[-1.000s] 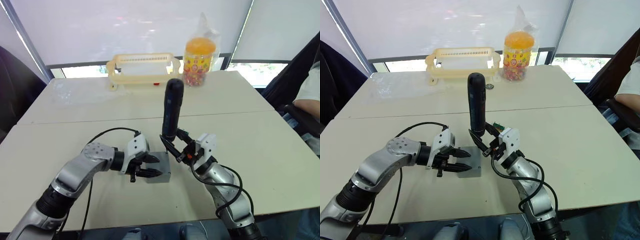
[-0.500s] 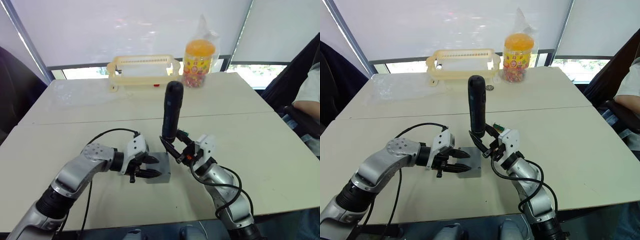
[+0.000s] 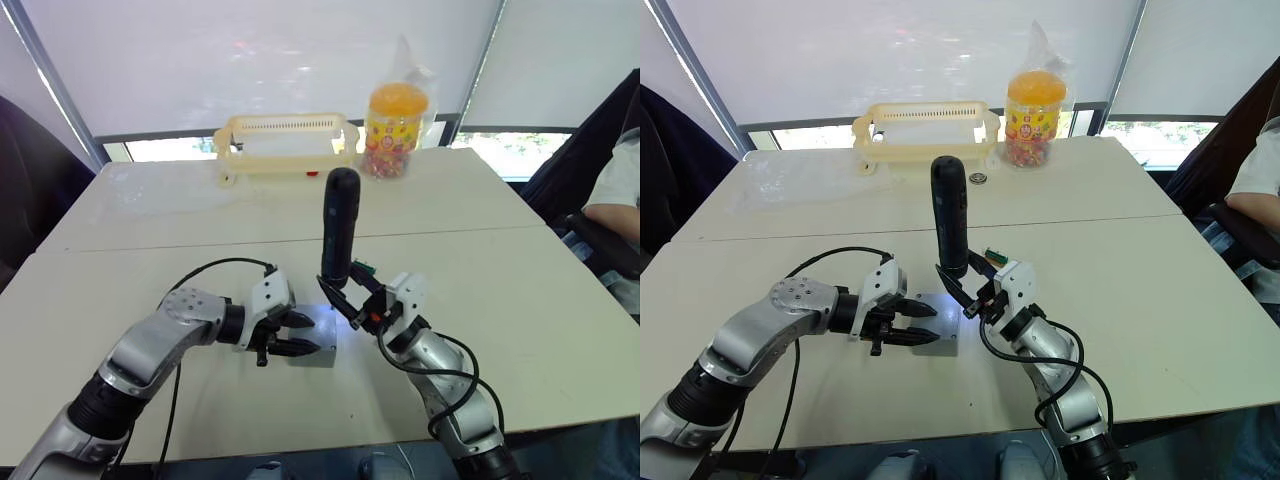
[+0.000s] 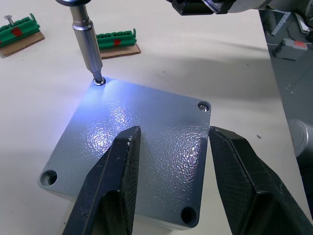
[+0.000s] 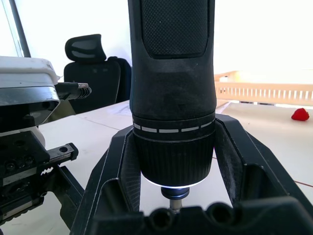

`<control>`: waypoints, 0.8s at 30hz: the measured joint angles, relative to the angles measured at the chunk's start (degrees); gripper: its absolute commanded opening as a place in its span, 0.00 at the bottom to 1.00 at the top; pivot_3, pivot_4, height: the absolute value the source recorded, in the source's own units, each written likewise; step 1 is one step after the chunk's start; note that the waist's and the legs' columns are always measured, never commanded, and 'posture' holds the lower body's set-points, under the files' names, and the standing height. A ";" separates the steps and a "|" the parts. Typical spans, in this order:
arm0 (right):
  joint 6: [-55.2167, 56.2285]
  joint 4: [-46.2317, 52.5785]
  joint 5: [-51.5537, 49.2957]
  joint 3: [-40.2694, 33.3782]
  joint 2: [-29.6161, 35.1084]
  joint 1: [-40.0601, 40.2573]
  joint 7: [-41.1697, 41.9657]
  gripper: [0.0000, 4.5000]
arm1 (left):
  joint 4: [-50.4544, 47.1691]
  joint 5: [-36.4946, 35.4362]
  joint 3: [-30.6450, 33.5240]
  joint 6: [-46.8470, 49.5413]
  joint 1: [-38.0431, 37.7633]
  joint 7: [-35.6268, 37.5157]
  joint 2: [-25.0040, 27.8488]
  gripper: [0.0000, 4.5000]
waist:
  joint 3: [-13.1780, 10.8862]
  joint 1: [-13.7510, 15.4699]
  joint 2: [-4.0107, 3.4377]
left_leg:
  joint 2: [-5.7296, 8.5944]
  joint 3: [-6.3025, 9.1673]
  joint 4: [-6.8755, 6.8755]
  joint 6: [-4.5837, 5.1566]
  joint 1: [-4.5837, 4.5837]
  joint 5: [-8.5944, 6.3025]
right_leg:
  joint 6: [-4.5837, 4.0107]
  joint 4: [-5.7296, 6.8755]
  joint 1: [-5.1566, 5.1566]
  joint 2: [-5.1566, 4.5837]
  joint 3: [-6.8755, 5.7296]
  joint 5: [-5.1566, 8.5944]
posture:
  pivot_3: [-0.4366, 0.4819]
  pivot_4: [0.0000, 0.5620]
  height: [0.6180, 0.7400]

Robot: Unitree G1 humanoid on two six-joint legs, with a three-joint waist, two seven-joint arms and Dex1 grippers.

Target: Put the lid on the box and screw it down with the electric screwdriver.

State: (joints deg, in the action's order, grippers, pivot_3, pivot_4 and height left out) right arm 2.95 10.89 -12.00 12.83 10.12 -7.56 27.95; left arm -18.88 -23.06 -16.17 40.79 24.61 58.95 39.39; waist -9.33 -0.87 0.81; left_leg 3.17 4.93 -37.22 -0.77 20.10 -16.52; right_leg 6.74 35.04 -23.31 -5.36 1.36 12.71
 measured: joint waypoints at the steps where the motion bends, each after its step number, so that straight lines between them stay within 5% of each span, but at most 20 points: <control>1: 0.01 -0.01 0.01 0.01 0.00 0.00 0.04 0.38 | -0.03 0.00 0.02 0.00 -0.05 -0.03 0.00 0.49 | 0.00 0.00 0.00 | 0.00 0.00 0.00 0.00 0.00 0.00 | 0.00 0.00 0.00 0.00 0.00 0.00 | 0.48 0.27 1.00; 24: 0.04 -0.12 0.72 0.01 0.11 0.09 0.23 0.38 | -0.23 -0.21 0.09 0.09 -0.38 -0.41 -0.05 0.49 | 0.00 0.04 0.00 | -0.01 0.05 0.05 -0.01 0.05 -0.01 | 0.00 -0.07 -0.03 -0.04 -0.02 0.05 | 0.48 0.27 1.00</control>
State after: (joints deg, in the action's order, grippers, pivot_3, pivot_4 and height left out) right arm 2.98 10.78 -11.28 12.84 10.23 -7.47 28.18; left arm -19.11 -23.26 -16.08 40.87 24.22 58.54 39.34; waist -9.33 -0.83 0.80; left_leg 3.16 4.98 -37.17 -0.78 20.15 -16.52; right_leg 6.74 34.98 -23.33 -5.40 1.34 12.76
